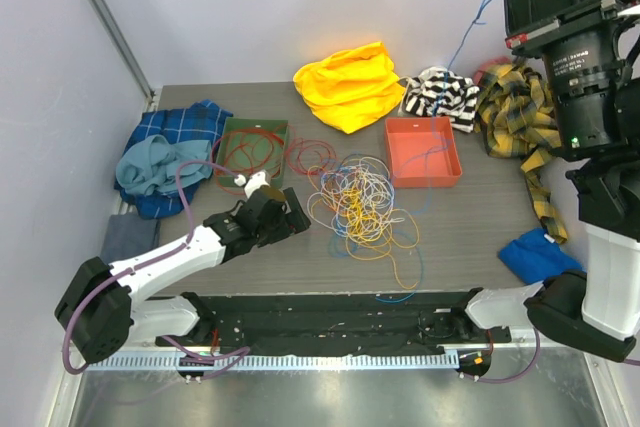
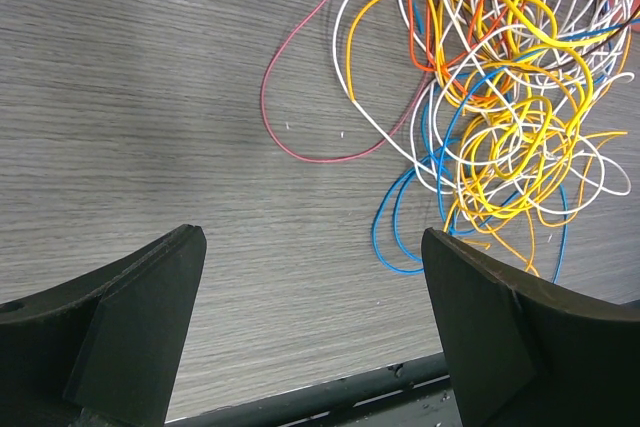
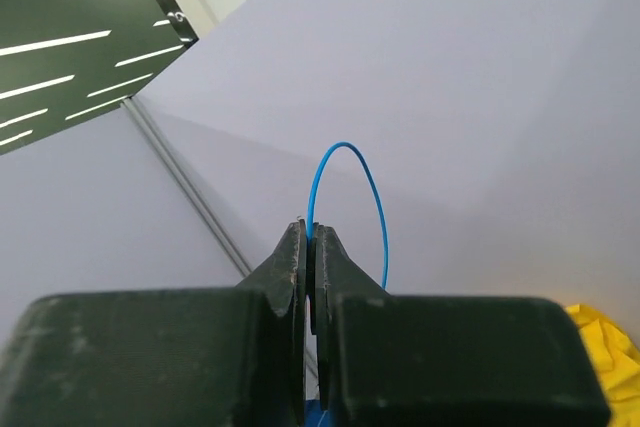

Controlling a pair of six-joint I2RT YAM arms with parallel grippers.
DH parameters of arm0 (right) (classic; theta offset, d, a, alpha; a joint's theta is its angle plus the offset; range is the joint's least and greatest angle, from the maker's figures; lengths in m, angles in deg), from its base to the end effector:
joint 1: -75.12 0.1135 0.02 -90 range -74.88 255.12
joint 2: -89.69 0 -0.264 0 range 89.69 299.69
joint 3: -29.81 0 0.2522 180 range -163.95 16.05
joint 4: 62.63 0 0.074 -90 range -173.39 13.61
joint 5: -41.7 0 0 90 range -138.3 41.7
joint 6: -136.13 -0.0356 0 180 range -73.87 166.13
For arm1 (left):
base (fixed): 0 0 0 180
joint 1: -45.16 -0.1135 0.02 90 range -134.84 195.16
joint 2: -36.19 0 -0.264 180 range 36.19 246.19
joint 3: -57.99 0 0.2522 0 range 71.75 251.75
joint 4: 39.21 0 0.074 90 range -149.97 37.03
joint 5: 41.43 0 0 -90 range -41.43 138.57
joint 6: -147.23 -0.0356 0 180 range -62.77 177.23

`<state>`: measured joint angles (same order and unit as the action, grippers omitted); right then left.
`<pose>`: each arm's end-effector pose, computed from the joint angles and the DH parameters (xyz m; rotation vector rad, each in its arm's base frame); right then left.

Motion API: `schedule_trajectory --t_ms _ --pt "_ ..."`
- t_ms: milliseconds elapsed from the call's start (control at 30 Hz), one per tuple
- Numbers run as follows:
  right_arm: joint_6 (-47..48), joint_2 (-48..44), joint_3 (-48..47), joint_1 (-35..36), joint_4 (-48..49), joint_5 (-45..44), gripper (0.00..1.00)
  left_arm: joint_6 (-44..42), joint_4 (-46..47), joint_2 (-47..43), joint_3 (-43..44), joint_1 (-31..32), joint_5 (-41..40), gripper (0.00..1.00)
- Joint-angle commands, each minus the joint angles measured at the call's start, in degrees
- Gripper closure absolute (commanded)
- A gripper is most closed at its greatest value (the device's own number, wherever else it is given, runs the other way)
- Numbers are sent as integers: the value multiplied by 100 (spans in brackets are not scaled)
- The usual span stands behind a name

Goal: Untangle the cables

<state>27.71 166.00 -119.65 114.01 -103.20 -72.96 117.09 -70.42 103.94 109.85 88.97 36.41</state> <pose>0.1029 0.0639 0.6686 0.2164 1.0616 0.6880 0.1760 -0.1584 0.2091 -0.4443 2.4157 -0.5966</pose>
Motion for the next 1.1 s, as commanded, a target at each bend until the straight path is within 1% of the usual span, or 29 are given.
schedule_trajectory --t_ms 0,67,100,133,200,233,300,400,600,700,733,800,833,933,1000,1067 --pt "66 -99 708 22 150 147 99 35 259 -33 -14 22 3 5" --pt "-48 -257 1175 30 158 155 99 26 365 2 -5 13 56 5" --pt "-109 -327 1604 30 158 164 99 0 444 11 -5 22 187 5" --pt "-223 -380 1808 30 193 190 99 -70 566 28 -14 22 310 4" --pt "-311 -521 2256 22 272 260 99 -149 1172 19 -84 40 547 3" --pt "-338 -538 2345 30 281 295 99 -193 1452 2 -93 66 766 3" --pt "-417 -591 2539 22 273 357 99 -360 2006 -42 -49 180 882 1" --pt "-479 -644 2706 30 185 410 99 -667 2385 -51 170 338 944 0" --pt "-584 -749 2944 30 123 559 99 -853 2922 54 399 435 1023 0" --pt "-646 -793 3040 30 141 612 99 -993 3580 133 295 488 1014 0" --pt "-655 -802 3075 30 149 647 99 -1046 4130 168 215 531 1014 0" --pt "-681 -811 3128 30 167 708 99 -1151 4739 247 23 672 988 0" --pt "-698 -837 3146 30 158 726 99 -1152 5195 439 -14 707 1023 0" --pt "-699 -829 3190 22 167 779 99 -942 5296 922 152 743 1251 0" --pt "-699 -855 3234 30 167 814 99 -853 5620 1152 232 813 1436 0" --pt "-699 -872 3260 22 167 832 99 -835 5971 1425 293 996 1419 0"
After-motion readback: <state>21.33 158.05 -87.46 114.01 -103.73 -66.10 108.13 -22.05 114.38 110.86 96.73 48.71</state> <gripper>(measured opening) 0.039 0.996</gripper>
